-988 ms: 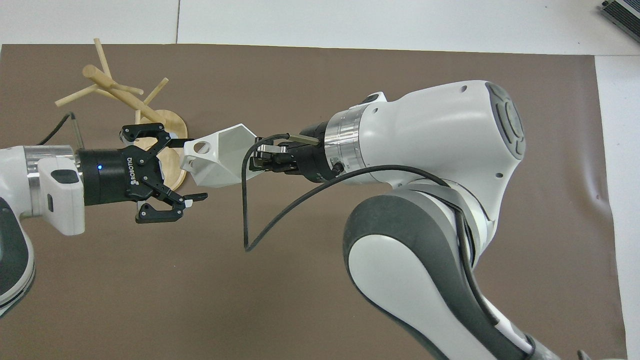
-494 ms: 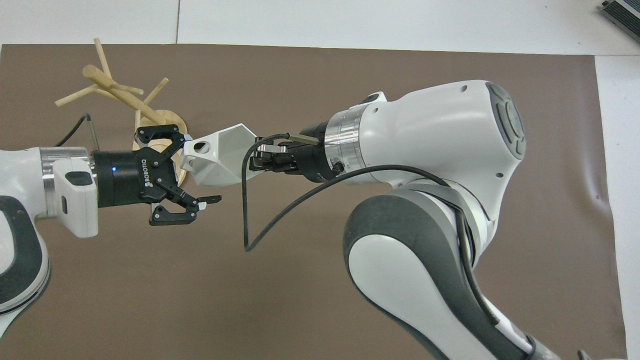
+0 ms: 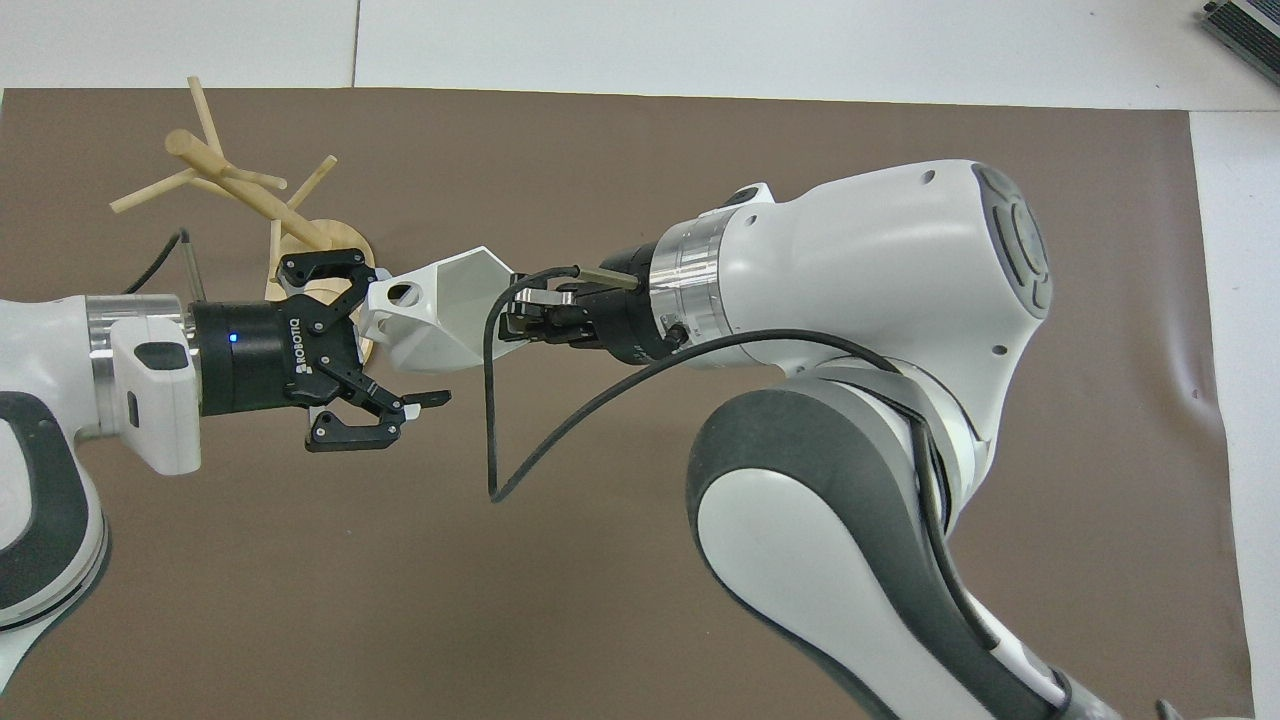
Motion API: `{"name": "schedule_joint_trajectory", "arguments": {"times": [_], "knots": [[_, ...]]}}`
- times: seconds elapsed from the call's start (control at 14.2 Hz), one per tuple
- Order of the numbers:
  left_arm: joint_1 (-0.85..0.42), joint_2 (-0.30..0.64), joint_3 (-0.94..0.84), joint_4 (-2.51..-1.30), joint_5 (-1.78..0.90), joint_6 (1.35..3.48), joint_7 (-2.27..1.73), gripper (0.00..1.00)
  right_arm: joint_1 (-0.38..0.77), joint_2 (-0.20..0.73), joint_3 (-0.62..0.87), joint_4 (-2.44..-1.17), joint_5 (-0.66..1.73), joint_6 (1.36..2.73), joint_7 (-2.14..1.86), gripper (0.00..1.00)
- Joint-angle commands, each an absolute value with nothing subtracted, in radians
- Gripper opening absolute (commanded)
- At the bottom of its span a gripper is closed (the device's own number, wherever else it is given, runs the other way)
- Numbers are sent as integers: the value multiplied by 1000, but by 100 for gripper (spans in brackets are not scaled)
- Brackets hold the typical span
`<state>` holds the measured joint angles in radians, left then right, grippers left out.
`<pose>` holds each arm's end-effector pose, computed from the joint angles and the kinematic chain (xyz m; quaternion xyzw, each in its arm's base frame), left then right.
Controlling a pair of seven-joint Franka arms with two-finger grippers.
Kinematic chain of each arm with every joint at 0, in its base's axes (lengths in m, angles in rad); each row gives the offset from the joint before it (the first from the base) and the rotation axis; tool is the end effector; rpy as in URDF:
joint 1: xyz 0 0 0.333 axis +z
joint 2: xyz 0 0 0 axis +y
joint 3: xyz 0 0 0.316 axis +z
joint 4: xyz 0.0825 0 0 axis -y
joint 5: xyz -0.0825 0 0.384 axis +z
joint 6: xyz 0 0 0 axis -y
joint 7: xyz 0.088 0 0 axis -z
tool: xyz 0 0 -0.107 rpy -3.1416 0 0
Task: Hang cup on rack
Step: 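Open the right gripper and pull it back from the mug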
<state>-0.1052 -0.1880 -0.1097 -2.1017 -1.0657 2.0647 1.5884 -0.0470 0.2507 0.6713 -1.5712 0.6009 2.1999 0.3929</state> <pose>0.5014 -0.1597 0.5388 0.6978 -0.5490 0.3404 0.3095 0.5532 0.3634 0.5774 -0.9186 0.0356 -0.0061 0.3936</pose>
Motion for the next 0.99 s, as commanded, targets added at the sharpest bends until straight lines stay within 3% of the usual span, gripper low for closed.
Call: {"name": "schedule_joint_trajectory", "arguments": {"times": [0.0, 0.07, 0.14, 0.56, 0.63, 0.71, 0.78, 0.85, 0.92], "knots": [[-123, -193, -98, -2112, -1083, 2072, 1589, 71, -61, 267, 690, -1551, 586, 2206, 411, 0], [-124, -193, -100, -2112, -1083, 2074, 1589, 20, -61, 267, 690, -1551, 586, 2206, 411, 0], [-124, -195, -100, -2112, -1083, 2074, 1585, 0, -61, 267, 690, -1551, 586, 2206, 411, 0], [-126, -198, -98, -2118, -1083, 2072, 1529, 0, -61, 265, 690, -1551, 586, 2206, 413, 0], [-124, -198, -98, -2118, -1083, 2071, 1526, 0, -61, 262, 690, -1551, 584, 2206, 411, 11], [-124, -198, -97, -2118, -1083, 2069, 1513, 0, -63, 259, 686, -1551, 569, 2206, 410, 33], [-124, -198, -97, -2118, -1083, 2069, 1508, 0, -61, 253, 684, -1551, 568, 2204, 403, 78], [-124, -198, -97, -2118, -1083, 2072, 1505, 0, -63, 247, 683, -1551, 563, 2204, 393, 100], [-124, -196, -97, -2118, -1083, 2083, 1505, 0, -63, 244, 683, -1551, 560, 2204, 385, 100]]}}
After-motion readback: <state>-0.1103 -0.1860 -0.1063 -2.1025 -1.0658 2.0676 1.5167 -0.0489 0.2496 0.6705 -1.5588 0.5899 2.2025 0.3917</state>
